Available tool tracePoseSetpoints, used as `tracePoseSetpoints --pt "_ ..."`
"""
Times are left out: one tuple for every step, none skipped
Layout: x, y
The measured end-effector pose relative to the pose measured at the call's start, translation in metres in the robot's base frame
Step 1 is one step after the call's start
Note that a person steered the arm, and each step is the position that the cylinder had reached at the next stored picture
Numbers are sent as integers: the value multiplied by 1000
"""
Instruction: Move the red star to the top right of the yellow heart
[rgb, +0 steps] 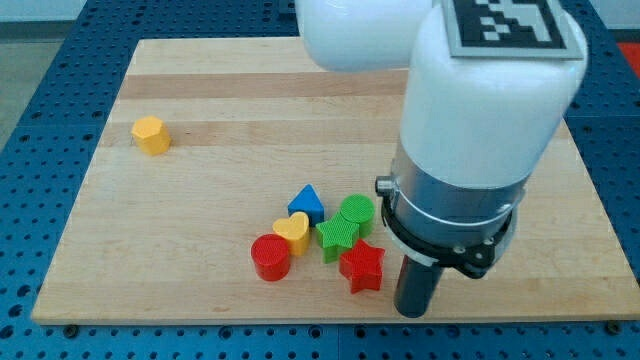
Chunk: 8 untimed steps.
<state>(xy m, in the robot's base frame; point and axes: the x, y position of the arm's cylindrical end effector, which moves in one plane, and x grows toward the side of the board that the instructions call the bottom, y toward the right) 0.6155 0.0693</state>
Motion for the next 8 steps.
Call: tracePoseSetpoints --pt "-16 -2" --pt "-34 -13" --pt "-31 -17" --pt "-14 -17" --pt "4 -18" --pt "-2 -30" --pt "-24 -39" --pt "-51 -49"
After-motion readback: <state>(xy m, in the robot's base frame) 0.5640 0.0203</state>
